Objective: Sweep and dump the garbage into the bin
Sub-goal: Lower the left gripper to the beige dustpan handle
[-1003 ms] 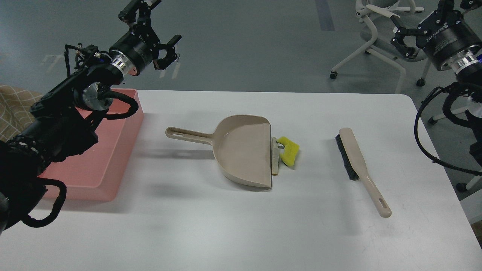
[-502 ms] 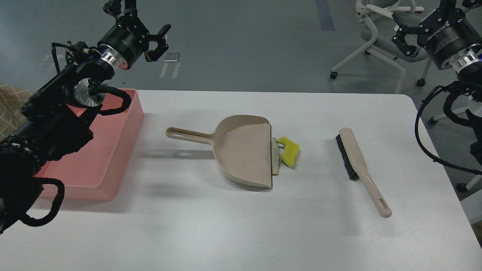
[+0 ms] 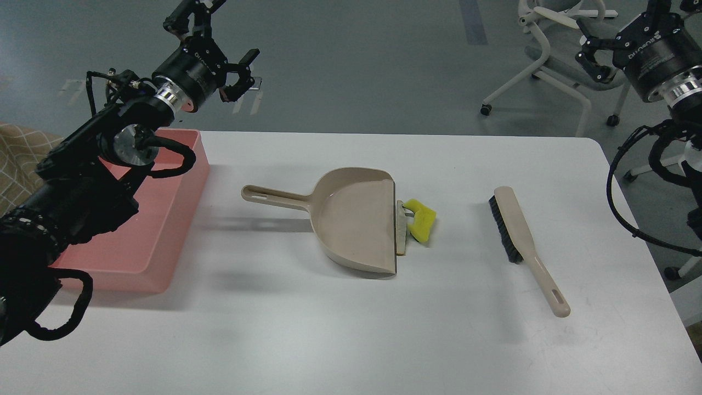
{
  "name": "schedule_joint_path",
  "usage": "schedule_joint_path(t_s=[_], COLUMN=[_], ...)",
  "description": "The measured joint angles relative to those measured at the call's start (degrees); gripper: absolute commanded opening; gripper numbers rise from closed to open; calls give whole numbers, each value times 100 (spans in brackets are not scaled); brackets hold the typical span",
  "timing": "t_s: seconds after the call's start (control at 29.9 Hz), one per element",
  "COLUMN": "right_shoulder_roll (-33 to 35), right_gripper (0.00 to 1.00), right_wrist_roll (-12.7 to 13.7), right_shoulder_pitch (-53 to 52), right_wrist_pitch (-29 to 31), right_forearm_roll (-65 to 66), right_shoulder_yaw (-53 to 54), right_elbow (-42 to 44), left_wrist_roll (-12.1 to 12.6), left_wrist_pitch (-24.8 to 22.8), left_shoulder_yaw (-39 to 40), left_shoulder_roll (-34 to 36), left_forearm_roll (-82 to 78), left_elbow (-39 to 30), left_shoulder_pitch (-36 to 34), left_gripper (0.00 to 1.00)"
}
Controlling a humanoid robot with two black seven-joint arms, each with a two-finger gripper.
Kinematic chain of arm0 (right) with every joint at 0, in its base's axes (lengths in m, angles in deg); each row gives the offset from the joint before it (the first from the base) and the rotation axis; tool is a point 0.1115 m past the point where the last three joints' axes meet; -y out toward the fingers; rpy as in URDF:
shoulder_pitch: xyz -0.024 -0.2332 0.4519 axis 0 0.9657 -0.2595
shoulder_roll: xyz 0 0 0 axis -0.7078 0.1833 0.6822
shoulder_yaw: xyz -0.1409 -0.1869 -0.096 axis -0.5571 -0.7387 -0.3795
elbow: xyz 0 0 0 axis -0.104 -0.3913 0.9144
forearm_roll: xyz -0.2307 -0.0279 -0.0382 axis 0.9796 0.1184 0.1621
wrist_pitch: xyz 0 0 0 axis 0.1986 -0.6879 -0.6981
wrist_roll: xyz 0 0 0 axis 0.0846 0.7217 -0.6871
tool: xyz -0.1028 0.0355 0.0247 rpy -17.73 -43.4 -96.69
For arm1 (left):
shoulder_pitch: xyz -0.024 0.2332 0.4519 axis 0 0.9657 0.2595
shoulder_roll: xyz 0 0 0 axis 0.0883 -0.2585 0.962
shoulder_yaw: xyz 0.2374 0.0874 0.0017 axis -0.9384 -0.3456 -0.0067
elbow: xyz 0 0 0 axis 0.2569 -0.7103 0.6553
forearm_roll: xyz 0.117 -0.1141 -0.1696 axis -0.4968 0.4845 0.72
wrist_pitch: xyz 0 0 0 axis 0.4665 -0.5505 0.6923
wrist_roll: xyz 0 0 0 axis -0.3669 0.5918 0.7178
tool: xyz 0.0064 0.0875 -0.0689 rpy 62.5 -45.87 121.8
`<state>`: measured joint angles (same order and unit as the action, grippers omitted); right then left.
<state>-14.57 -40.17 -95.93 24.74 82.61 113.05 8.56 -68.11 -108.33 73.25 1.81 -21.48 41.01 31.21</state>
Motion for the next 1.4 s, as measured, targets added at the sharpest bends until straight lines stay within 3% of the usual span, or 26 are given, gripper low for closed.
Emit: schedule_joint_path(t_s=[0.37,0.57,0.67,0.77,0.9,1.07,1.27,1.4], right_shoulder_roll=[57,85,108,113,139,152,193,228], right_gripper=[100,100,100,100,100,100,100,100], right_wrist_roll=[0,-2,-9,-9,-10,-10,-9,-10], right_shoulder_pitch=[31,107,124,137,147,165,191,194], right_wrist_pitch=[0,0,0,0,0,0,0,0], right_forearm_roll=[0,0,0,0,0,0,0,0], right_shoulder_yaw=[1,8,15,17,19,19,19,19], right_elbow=[-9,-20,-20,-20,-20,-19,-18,-19], left_wrist_roll=[15,1,1,1,-3,48,-7,-31], left_wrist_pitch=[0,0,-1,0,-2,-2,59,445], left_shoulder_yaw=[-43,-378,-515,-645,-736,-743,-743,-743], left_shoulder_roll=[162,817,1238,1746,2564,3196,3613,3750], left_forearm_roll=[-6,-12,-13,-68,-411,-546,-568,-750], left_elbow=[-610,-1428,-1877,-2446,-3373,-3986,-4506,-5003], left_shoulder_pitch=[217,444,607,849,1155,1370,1870,2195], left_gripper=[97,96,86,84,84,88,88,87])
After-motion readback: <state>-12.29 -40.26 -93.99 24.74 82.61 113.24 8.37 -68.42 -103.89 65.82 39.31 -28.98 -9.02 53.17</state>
